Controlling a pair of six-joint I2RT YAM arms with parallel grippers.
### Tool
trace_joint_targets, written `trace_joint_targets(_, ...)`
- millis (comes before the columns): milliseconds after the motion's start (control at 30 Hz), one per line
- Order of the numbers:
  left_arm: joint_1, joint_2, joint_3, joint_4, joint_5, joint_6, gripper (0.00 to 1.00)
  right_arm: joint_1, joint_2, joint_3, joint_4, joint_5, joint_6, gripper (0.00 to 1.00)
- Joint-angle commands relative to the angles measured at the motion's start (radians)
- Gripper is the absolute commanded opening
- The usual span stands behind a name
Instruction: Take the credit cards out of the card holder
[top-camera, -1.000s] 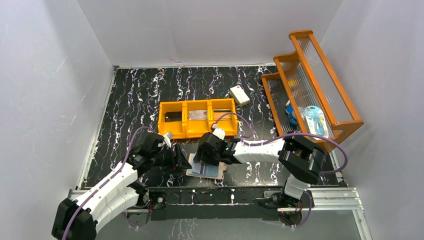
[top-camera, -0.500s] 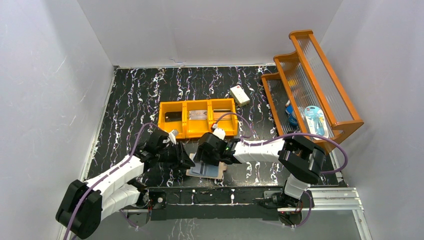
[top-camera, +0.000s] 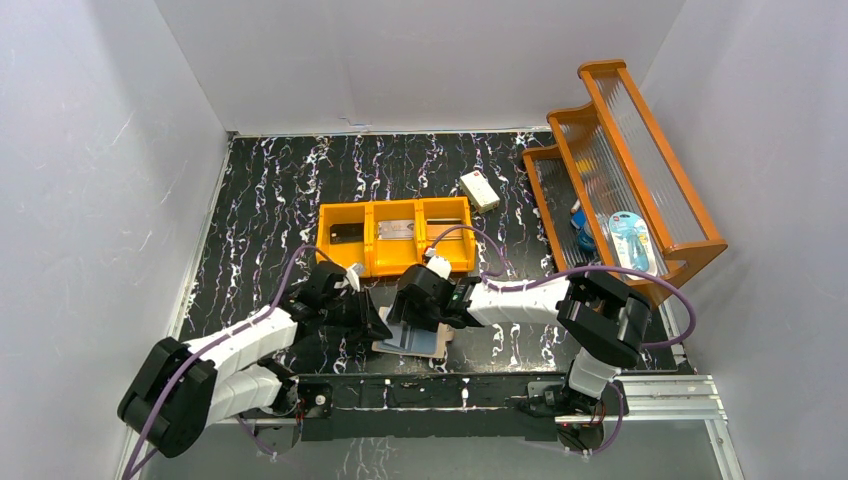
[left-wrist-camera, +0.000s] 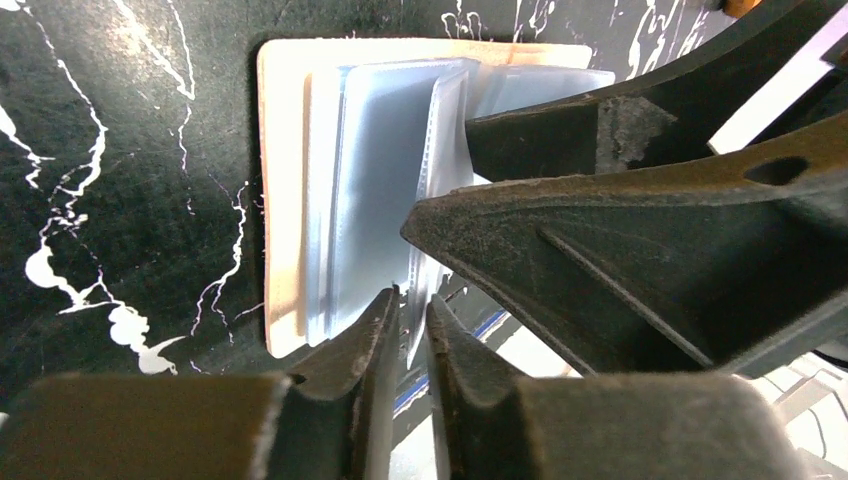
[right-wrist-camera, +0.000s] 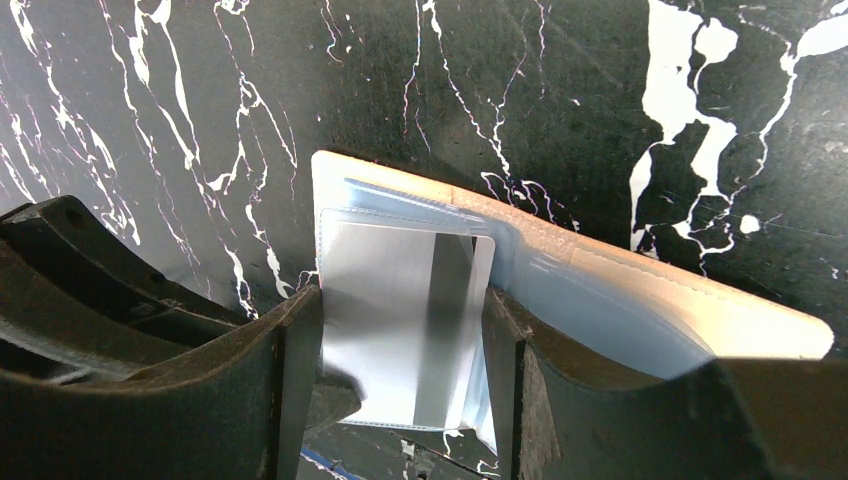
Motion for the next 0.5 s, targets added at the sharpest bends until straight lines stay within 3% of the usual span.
trace_joint_targets(0, -0.014, 0.022, 0.002, 0.036, 0.002, -0.001, 0.1, 0.017, 0.04, -0.037, -0.011, -0.066, 0.019, 0.61)
trace_joint_targets(133, -0.021, 0.038, 0.019, 0.036, -0.014, 0.001, 0.0, 0.016, 0.027, -0.033, -0.01, -0.066, 0.01, 0.66)
trace_joint_targets(467, -0.064, 0.029, 0.039, -0.005, -0.068, 0.011, 0.0, 0.015, -0.091, -0.008, -0.062, -0.001, -0.039, 0.78)
